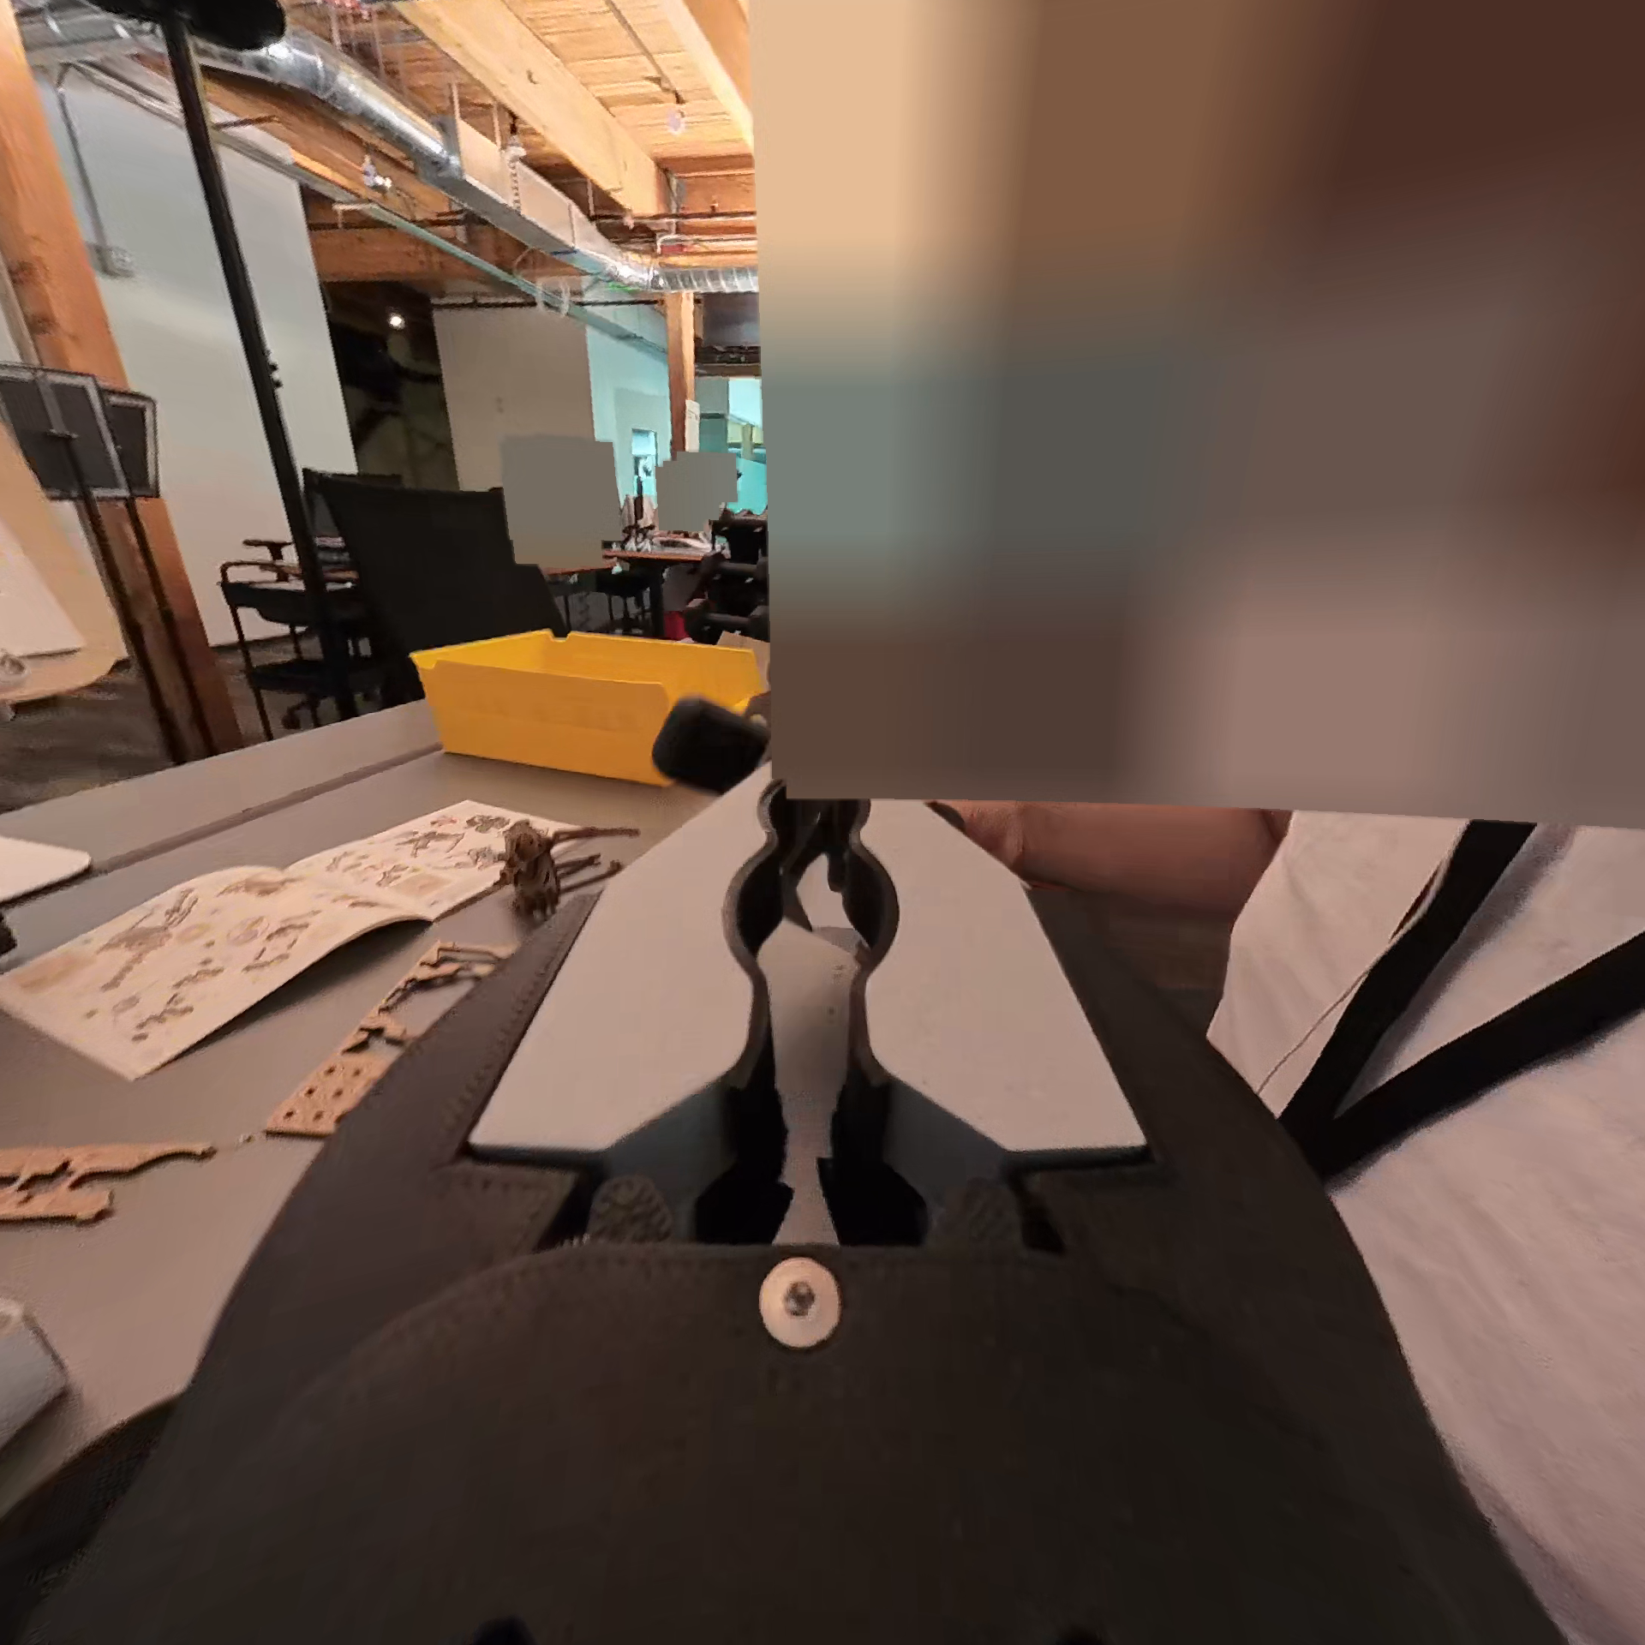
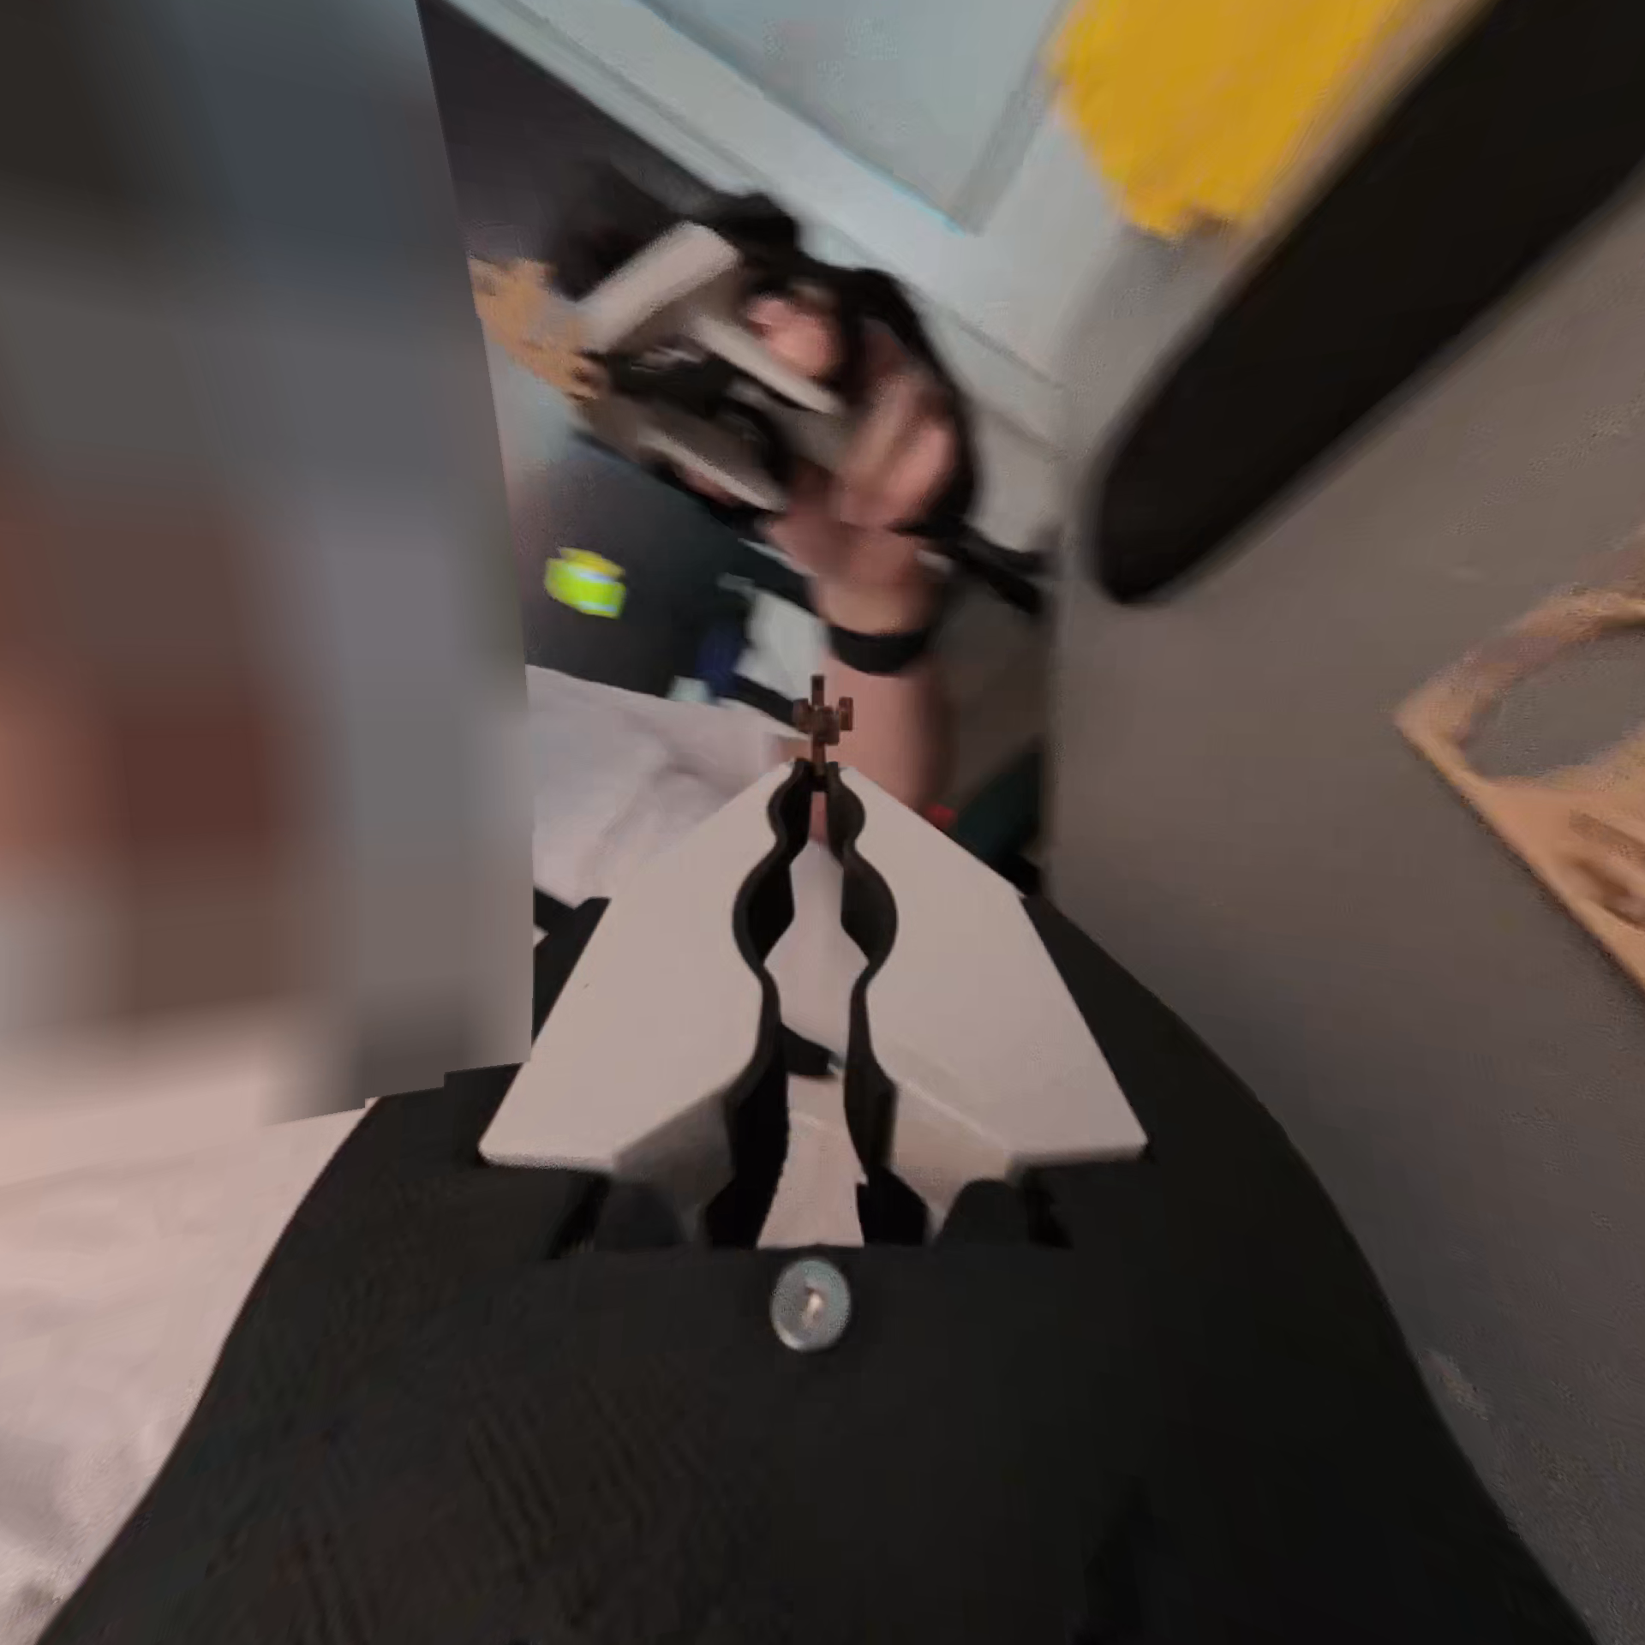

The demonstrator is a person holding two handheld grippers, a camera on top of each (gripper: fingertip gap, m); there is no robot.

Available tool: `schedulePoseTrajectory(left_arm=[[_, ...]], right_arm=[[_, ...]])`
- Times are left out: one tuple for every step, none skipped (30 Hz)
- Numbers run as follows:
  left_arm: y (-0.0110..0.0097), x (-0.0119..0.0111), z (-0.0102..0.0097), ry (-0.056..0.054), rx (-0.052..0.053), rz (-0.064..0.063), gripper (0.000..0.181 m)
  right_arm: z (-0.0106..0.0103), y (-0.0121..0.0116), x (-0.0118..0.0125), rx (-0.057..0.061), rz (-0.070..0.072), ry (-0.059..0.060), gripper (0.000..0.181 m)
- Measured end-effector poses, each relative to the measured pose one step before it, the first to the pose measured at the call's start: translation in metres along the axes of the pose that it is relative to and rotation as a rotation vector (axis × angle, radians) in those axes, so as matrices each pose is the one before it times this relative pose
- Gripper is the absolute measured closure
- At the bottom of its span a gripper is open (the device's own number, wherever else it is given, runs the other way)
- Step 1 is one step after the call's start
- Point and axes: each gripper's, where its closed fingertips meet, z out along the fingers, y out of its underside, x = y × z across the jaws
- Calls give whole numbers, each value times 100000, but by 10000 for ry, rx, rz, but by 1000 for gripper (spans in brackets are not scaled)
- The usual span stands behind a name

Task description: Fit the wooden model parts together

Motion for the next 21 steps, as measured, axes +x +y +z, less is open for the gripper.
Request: schedulePoseTrajectory(left_arm=[[486,-123,-186,-127,-173,-39,176],[563,-138,-44,-122,-230,-8,176],[585,-164,104,-134,-275,23,176],[556,-134,208,-118,-303,60,175],[511,-75,290,-106,-317,109,175],[418,-71,319,-136,-298,174,175],[387,-4,335,-116,-289,209,176],[344,85,332,-75,-259,221,176],[285,103,311,-84,-216,212,176],[258,141,286,-69,-200,180,175],[229,204,246,-28,-177,134,176],[127,206,163,-33,-122,81,175],[31,229,68,-19,-80,34,175],[-44,292,-35,29,-42,-17,175],[-117,256,-130,15,-4,-58,175],[-148,155,-225,-54,15,-51,175],[-113,87,-321,-112,10,-3,175],[-57,108,-357,-107,-8,22,175],[-59,160,-377,-66,3,3,175],[-93,158,-382,-53,40,-26,175],[-62,122,-369,-43,55,-23,175]], right_arm=[[-945,442,1471,-347,86,1421,181],[-990,726,1506,-613,158,1431,181],[-1034,605,1244,-605,41,1326,181],[-1040,279,810,-372,-9,1104,181],[-1036,392,799,-456,38,1126,181],[-971,412,972,-436,-41,1231,181],[-843,372,1073,-363,-68,1279,181],[-592,514,1162,-422,-25,1278,181],[-261,585,1017,-468,-46,1129,181],[33,561,958,-448,15,1053,181],[244,626,1111,-512,77,1119,181],[374,683,843,-585,16,998,181],[404,461,333,-468,-4,732,181],[328,69,-43,-226,-15,540,180],[331,-185,-123,-91,-101,459,178],[365,88,0,-258,-1,456,177],[397,284,-406,-378,84,149,176],[376,220,-672,-341,83,-67,175],[232,135,-705,-265,94,-76,174],[-120,-172,-452,-3,-18,122,173],[-347,-445,-851,241,-140,-152,172]])
